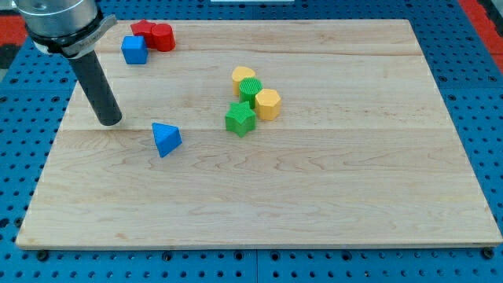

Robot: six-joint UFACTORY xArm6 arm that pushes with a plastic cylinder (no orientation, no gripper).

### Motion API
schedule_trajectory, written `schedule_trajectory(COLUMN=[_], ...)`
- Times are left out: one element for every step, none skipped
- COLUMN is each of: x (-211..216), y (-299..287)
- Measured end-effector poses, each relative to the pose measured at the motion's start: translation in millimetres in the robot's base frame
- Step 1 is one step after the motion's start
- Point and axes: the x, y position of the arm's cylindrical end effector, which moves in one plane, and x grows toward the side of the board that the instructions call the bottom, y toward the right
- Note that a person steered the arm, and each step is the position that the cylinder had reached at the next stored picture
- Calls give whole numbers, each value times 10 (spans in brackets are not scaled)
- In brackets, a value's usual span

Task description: Push the triangle parallel to the green circle

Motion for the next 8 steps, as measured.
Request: schedule_trajectory(x=[0, 0, 297, 312, 312, 808, 1083, 640], y=[1, 3, 276, 323, 323, 449, 745, 1297])
